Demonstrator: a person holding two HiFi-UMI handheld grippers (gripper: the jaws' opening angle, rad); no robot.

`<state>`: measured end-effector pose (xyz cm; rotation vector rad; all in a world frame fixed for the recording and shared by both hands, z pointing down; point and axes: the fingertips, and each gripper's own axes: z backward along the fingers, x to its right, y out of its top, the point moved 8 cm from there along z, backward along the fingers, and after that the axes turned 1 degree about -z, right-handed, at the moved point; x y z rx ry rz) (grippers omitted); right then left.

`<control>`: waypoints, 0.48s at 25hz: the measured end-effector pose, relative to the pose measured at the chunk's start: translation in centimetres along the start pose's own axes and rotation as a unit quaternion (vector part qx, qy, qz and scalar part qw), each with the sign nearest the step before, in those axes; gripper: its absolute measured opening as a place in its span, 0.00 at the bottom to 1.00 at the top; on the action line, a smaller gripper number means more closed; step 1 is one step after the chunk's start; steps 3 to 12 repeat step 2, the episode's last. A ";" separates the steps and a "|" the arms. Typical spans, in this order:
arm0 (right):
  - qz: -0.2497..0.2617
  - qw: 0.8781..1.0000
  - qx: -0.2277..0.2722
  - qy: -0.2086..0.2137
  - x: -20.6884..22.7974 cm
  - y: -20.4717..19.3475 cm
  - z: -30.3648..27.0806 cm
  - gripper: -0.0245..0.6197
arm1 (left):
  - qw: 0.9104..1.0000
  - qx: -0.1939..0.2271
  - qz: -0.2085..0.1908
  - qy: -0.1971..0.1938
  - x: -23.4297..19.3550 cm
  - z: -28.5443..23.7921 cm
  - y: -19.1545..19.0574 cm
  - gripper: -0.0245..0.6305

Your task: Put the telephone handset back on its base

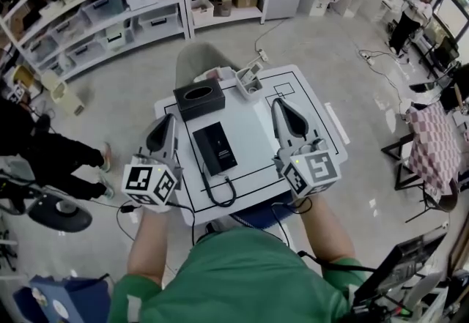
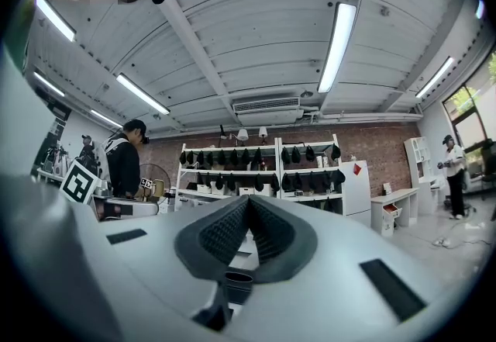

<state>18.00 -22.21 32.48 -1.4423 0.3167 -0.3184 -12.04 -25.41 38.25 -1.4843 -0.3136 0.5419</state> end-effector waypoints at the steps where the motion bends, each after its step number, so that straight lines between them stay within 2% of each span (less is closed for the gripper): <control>1: 0.000 1.000 0.000 0.000 0.0 -0.1 -0.2 0.07 | 1.000 -0.002 0.001 -0.001 -0.2 -0.1 -0.2 0.07; 12: 0.000 1.000 -0.001 0.000 0.0 -0.2 -0.3 0.07 | 1.000 -0.004 0.002 -0.001 -0.3 -0.3 -0.3 0.07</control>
